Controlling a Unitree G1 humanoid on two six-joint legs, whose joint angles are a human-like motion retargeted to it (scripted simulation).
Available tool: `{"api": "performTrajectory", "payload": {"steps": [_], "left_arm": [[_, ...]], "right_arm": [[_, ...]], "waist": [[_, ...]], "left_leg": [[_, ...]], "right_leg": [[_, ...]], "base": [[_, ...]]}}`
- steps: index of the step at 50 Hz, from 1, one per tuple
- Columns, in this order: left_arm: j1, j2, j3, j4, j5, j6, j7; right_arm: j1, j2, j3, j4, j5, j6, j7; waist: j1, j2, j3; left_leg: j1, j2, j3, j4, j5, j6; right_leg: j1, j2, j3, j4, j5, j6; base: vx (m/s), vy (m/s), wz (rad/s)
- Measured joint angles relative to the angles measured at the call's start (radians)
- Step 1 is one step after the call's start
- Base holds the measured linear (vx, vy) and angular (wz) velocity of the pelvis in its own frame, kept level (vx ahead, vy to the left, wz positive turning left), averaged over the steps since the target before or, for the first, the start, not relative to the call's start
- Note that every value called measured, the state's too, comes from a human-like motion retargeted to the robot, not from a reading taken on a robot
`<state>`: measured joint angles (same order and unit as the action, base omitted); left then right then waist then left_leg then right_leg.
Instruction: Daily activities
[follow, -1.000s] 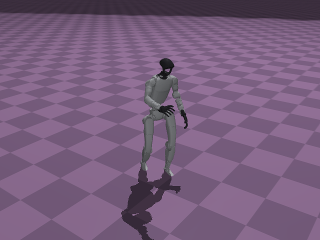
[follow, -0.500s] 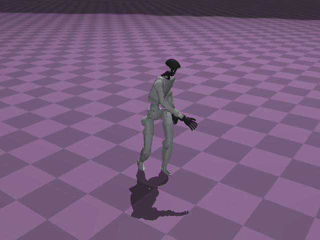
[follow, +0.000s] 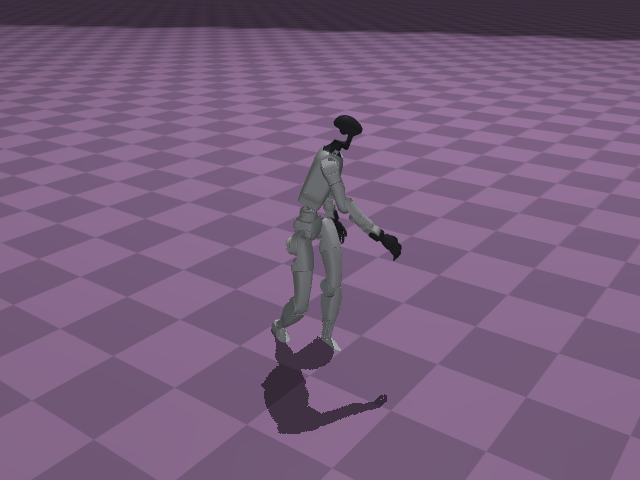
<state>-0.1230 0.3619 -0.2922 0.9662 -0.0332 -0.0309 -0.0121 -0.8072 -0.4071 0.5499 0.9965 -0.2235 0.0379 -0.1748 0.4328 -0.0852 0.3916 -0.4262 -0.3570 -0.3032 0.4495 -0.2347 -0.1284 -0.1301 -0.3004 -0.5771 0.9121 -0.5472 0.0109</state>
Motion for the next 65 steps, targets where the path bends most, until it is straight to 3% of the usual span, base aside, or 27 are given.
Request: {"api": "performTrajectory", "payload": {"steps": [13, 18, 20, 22, 24, 28, 37, 43, 45, 46, 47, 48, 50, 54, 65], "left_arm": [[-0.067, -0.002, -0.023, -0.044, -0.004, -0.003, 0.024], [-0.065, -0.002, -0.04, -0.069, -0.019, -0.005, 0.026], [-0.057, 0.007, -0.041, -0.082, -0.027, -0.006, 0.024], [-0.041, 0.015, -0.049, -0.095, -0.028, -0.008, 0.024], [-0.026, 0.025, -0.054, -0.107, -0.026, -0.012, 0.025], [0.02, 0.053, -0.05, -0.123, -0.018, -0.018, 0.03], [0.121, 0.117, 0.023, -0.143, 0.03, -0.039, 0.041], [0.151, 0.128, 0.081, -0.155, 0.046, -0.04, 0.057], [0.157, 0.125, 0.092, -0.166, 0.051, -0.038, 0.056], [0.161, 0.123, 0.09, -0.173, 0.055, -0.039, 0.056], [0.164, 0.121, 0.087, -0.181, 0.058, -0.04, 0.055], [0.164, 0.12, 0.084, -0.191, 0.061, -0.04, 0.053], [0.167, 0.117, 0.076, -0.214, 0.069, -0.043, 0.045], [0.143, 0.119, 0.034, -0.285, 0.083, -0.043, 0.009], [0.007, 0.149, -0.234, -0.528, 0.12, -0.065, -0.162]], "right_arm": [[0.037, -0.029, -0.019, 0.029, 0.042, -0.009, -0.065], [0.053, 0.043, -0.009, -0.022, 0.067, -0.021, -0.058], [0.059, 0.087, 0.003, -0.062, 0.074, -0.025, -0.048], [0.076, 0.105, 0.01, -0.099, 0.074, -0.029, -0.045], [0.091, 0.108, 0.017, -0.138, 0.073, -0.036, -0.042], [0.13, 0.09, 0.027, -0.228, 0.069, -0.052, -0.027], [0.287, 0.009, 0.008, -0.411, 0.058, -0.078, 0.053], [0.372, -0.039, -0.017, -0.481, 0.047, -0.092, 0.109], [0.392, -0.052, -0.023, -0.496, 0.042, -0.096, 0.126], [0.406, -0.053, -0.025, -0.499, 0.039, -0.097, 0.131], [0.419, -0.055, -0.027, -0.502, 0.036, -0.098, 0.137], [0.428, -0.059, -0.029, -0.504, 0.033, -0.099, 0.145], [0.447, -0.063, -0.024, -0.505, 0.028, -0.099, 0.159], [0.47, -0.087, -0.013, -0.494, 0.035, -0.095, 0.2], [0.599, -0.129, 0.053, -0.472, 0.092, -0.08, 0.324]], "waist": [[-0.001, 0.016, 0.005], [-0.02, 0.021, 0.015], [-0.037, 0.019, 0.02], [-0.071, 0.015, 0.03], [-0.09, 0.006, 0.032], [-0.11, -0.029, 0.025], [-0.094, -0.066, -0.004], [-0.09, -0.033, -0.008], [-0.102, -0.014, -0.004], [-0.123, -0.014, 0.001], [-0.147, -0.015, 0.004], [-0.175, -0.017, 0.002], [-0.198, -0.01, 0.003], [-0.218, 0.07, -0.012], [-0.334, 0.185, -0.04]], "left_leg": [[0.008, -0.019, -0.046, -0.034, 0.048, -0.054], [0.006, -0.025, -0.055, -0.029, 0.06, -0.076], [0.008, -0.027, -0.065, -0.028, 0.064, -0.089], [0.012, -0.058, -0.099, -0.01, 0.074, -0.102], [0.004, -0.074, -0.11, -0.001, 0.081, -0.113], [-0.015, -0.1, -0.118, -0.005, 0.102, -0.132], [-0.003, -0.125, -0.138, -0.013, 0.134, -0.133], [0.006, -0.107, -0.126, -0.01, 0.148, -0.133], [0.0, -0.073, -0.091, -0.007, 0.157, -0.133], [-0.02, -0.008, -0.018, 0.01, 0.155, -0.132], [-0.042, 0.064, 0.075, 0.034, 0.139, -0.099], [-0.066, 0.148, 0.206, 0.071, 0.092, 0.0], [-0.092, 0.224, 0.257, 0.134, 0.006, 0.055], [-0.1, 0.326, 0.264, 0.176, -0.075, 0.042], [-0.01, 0.463, 0.347, 0.48, -0.316, 0.076]], "right_leg": [[-0.002, 0.0, -0.052, 0.036, 0.062, -0.023], [-0.026, 0.0, -0.037, 0.078, 0.111, -0.024], [-0.067, 0.008, 0.024, 0.081, 0.136, 0.003], [-0.16, 0.015, 0.208, 0.054, 0.05, 0.059], [-0.2, 0.001, 0.287, 0.078, -0.023, 0.054], [-0.198, 0.012, 0.371, 0.164, -0.033, 0.064], [0.003, 0.15, 0.566, 0.101, -0.002, 0.128], [0.125, 0.229, 0.615, -0.088, -0.118, 0.088], [0.147, 0.252, 0.608, -0.136, -0.153, 0.066], [0.145, 0.258, 0.581, -0.136, -0.168, 0.049], [0.143, 0.261, 0.555, -0.139, -0.181, 0.036], [0.139, 0.258, 0.529, -0.151, -0.19, 0.03], [0.13, 0.264, 0.52, -0.153, -0.203, 0.019], [0.137, 0.351, 0.508, -0.26, -0.143, -0.002], [0.137, 0.428, 0.466, -0.396, -0.011, 0.02]], "base": [[-0.04, 0.0, 0.47], [-0.06, -0.02, 0.44], [-0.08, -0.04, 0.73], [-0.11, -0.05, 1.22], [-0.11, -0.06, 0.79], [-0.12, -0.08, 0.54], [-0.17, -0.09, 0.42], [-0.23, -0.08, 0.33], [-0.33, -0.19, 0.8], [-0.43, -0.35, 1.52], [-0.43, -0.35, 1.93], [-0.37, -0.22, 1.59], [-0.32, -0.11, 0.81], [-0.28, -0.1, 0.27], [-0.21, -0.08, 0.34]]}}
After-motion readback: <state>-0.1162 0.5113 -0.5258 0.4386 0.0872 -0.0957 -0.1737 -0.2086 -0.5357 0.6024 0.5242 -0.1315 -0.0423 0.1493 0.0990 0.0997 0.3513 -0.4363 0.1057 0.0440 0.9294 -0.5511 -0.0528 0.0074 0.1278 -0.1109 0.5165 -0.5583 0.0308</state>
